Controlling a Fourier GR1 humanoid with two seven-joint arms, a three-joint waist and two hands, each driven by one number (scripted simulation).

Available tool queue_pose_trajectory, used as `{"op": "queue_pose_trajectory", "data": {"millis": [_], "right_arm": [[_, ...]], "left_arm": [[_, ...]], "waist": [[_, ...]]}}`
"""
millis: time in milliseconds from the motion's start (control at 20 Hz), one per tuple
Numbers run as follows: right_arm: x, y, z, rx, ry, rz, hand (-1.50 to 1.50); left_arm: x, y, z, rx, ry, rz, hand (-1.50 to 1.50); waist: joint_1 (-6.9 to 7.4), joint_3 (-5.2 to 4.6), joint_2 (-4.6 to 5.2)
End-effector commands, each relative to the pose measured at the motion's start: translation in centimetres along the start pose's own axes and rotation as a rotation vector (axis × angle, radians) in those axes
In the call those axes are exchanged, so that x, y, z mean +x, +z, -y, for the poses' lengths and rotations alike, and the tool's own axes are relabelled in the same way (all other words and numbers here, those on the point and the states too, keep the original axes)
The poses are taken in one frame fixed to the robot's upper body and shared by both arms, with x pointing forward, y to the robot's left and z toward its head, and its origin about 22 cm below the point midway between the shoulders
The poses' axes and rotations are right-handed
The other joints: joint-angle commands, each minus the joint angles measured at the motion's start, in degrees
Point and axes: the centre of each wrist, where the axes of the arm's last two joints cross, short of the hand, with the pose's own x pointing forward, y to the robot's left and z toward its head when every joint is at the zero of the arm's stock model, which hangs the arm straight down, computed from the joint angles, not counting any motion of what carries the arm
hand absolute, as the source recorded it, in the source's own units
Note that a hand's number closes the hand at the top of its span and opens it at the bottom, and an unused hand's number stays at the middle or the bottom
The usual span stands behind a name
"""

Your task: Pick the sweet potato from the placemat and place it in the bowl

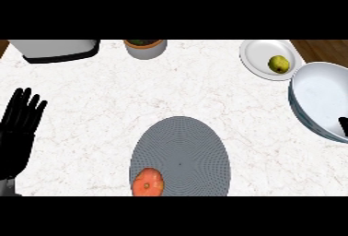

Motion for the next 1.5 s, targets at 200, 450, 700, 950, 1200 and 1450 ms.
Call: {"op": "queue_pose_trajectory", "data": {"millis": [200,450,700,950,1200,1450], "right_arm": [[-7.2,3.1,5.0,-0.155,-0.117,-0.136,1.50],[-11.7,5.5,4.4,-0.187,-0.199,-0.204,1.50],[-14.9,4.8,2.6,-0.204,-0.239,-0.237,1.50],[-15.5,1.4,-0.9,-0.168,-0.195,-0.241,1.50],[-17.0,1.7,-1.4,0.039,-0.124,-0.303,1.50],[-16.6,-1.8,-5.8,0.124,-0.312,-0.397,-1.50]], "left_arm": [[-0.8,-0.8,1.1,-0.059,0.010,0.022,0.00],[1.0,-2.5,4.7,-0.136,0.009,0.034,0.00],[1.2,-2.9,4.5,-0.179,0.036,0.017,0.00],[-0.1,-4.0,4.6,-0.179,0.030,0.026,0.00],[0.7,-3.9,5.3,-0.191,0.028,0.017,0.00],[1.5,-4.4,5.6,-0.209,0.012,0.041,0.00]], "waist": [[4.14,-0.14,1.21],[6.83,-0.12,1.66],[9.93,-0.12,2.16],[11.18,-0.11,2.51],[11.36,-0.09,2.44],[12.19,-0.02,2.64]]}}
